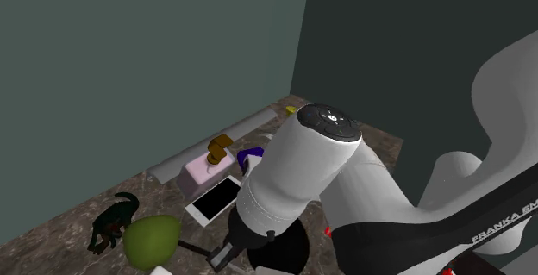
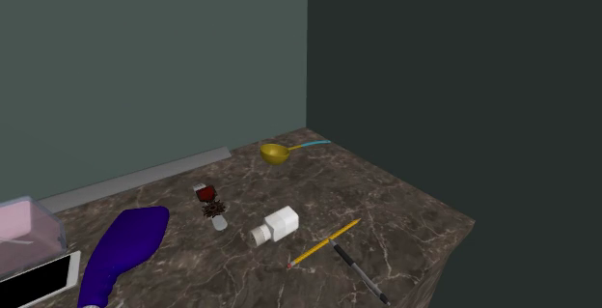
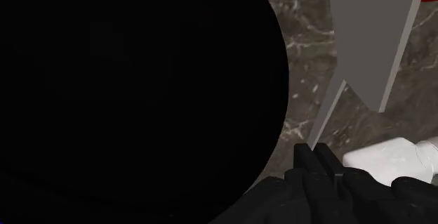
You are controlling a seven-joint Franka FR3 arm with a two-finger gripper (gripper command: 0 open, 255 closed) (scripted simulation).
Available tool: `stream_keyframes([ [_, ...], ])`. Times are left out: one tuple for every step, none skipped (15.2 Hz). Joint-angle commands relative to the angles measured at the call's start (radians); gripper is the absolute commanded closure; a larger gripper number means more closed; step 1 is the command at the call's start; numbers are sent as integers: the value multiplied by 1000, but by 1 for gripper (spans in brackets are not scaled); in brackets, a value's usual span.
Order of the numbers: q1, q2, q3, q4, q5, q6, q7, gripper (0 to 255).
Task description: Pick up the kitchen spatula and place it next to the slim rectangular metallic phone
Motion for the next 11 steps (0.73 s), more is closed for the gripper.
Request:
stream_keyframes([
  [7,2,-19,-16,6,-276,-15,255],
  [8,2,-19,-16,5,-276,-15,255],
  [12,3,-23,-16,3,-275,-14,255],
  [14,3,-25,-16,3,-275,-13,255],
  [16,4,-27,-16,1,-275,-12,255],
  [18,4,-30,-16,0,-275,-12,255],
  [23,6,-4,-22,-6,-266,23,0],
  [24,0,-21,-14,2,-279,1,0],
  [34,-18,-41,-26,22,-285,-26,0],
  [30,-11,-53,-30,25,-277,-44,0],
  [32,-15,-50,-18,23,-293,-39,0],
])
